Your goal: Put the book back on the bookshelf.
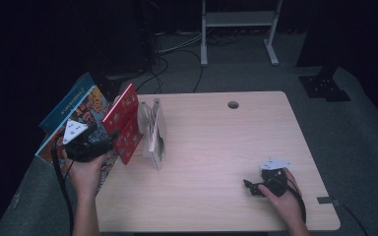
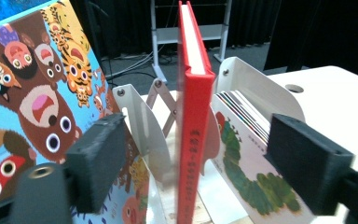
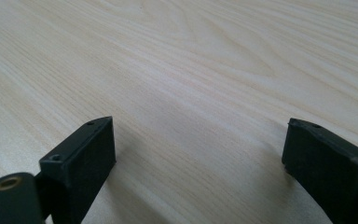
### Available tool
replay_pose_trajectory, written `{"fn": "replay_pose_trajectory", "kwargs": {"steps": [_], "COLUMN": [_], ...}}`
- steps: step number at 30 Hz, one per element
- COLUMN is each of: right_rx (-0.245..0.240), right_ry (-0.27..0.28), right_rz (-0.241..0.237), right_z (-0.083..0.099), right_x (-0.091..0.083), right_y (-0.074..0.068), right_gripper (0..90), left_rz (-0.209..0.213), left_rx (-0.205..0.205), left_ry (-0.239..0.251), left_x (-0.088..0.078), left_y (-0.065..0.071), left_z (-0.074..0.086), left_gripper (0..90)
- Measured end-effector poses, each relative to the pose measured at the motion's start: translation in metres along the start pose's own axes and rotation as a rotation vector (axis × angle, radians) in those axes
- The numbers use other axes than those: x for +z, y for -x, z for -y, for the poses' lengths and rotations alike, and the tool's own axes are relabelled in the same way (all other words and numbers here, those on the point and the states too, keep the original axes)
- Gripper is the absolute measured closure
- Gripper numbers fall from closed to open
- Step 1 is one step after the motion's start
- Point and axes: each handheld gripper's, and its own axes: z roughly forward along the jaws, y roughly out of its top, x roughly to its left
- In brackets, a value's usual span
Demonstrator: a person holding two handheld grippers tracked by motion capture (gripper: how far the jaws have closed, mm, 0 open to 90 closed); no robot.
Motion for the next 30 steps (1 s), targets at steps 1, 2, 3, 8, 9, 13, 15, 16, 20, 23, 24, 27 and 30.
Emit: {"fn": "replay_pose_trajectory", "kwargs": {"steps": [1, 2, 3, 8, 9, 13, 15, 16, 20, 23, 24, 27, 30], "right_rx": [-0.001, -0.001, -0.001, -0.001, -0.001, -0.001, -0.001, -0.001, -0.001, 0.003, 0.005, 0.006, 0.006], "right_ry": [0.0, 0.0, 0.0, 0.0, -0.001, 0.0, 0.0, -0.001, -0.001, 0.0, 0.0, 0.0, 0.0], "right_rz": [0.0, 0.0, 0.0, 0.0, 0.0, 0.0, 0.0, 0.0, 0.0, 0.006, 0.009, 0.009, 0.009], "right_z": [0.0, 0.0, 0.0, 0.0, 0.0, 0.0, 0.0, 0.0, 0.0, 0.0, 0.0, 0.0, 0.0], "right_x": [0.0, 0.0, 0.0, 0.0, 0.0, 0.0, 0.0, 0.0, 0.0, 0.0, 0.0, 0.0, 0.0], "right_y": [0.0, 0.0, 0.0, 0.0, 0.0, 0.0, 0.0, 0.0, 0.0, -0.001, -0.001, -0.001, -0.001], "right_gripper": [8.6, 8.6, 8.6, 8.6, 8.6, 8.6, 8.6, 8.6, 8.6, 8.7, 8.7, 8.7, 8.7], "left_rz": [0.0, 0.0, 0.005, 0.008, 0.012, 0.021, 0.024, 0.028, 0.037, 0.036, 0.035, 0.037, 0.044], "left_rx": [0.003, 0.003, 0.003, 0.011, 0.009, 0.021, 0.019, 0.016, 0.001, -0.004, -0.002, -0.006, -0.014], "left_ry": [0.003, 0.003, -0.002, 0.01, 0.004, -0.008, -0.007, -0.005, 0.004, 0.014, 0.015, 0.017, 0.02], "left_x": [-0.002, -0.004, -0.006, -0.017, -0.019, -0.026, -0.029, -0.031, -0.036, -0.039, -0.039, -0.04, -0.041], "left_y": [0.0, 0.001, 0.002, 0.006, 0.007, 0.01, 0.011, 0.011, 0.011, 0.01, 0.01, 0.011, 0.011], "left_z": [0.001, 0.002, 0.003, 0.011, 0.012, 0.016, 0.018, 0.019, 0.022, 0.022, 0.022, 0.023, 0.024], "left_gripper": [16.9, 14.1, 11.2, 5.7, 3.8, 1.4, 0.8, 0.7, 0.8, 0.7, 0.7, 0.8, 0.8]}}
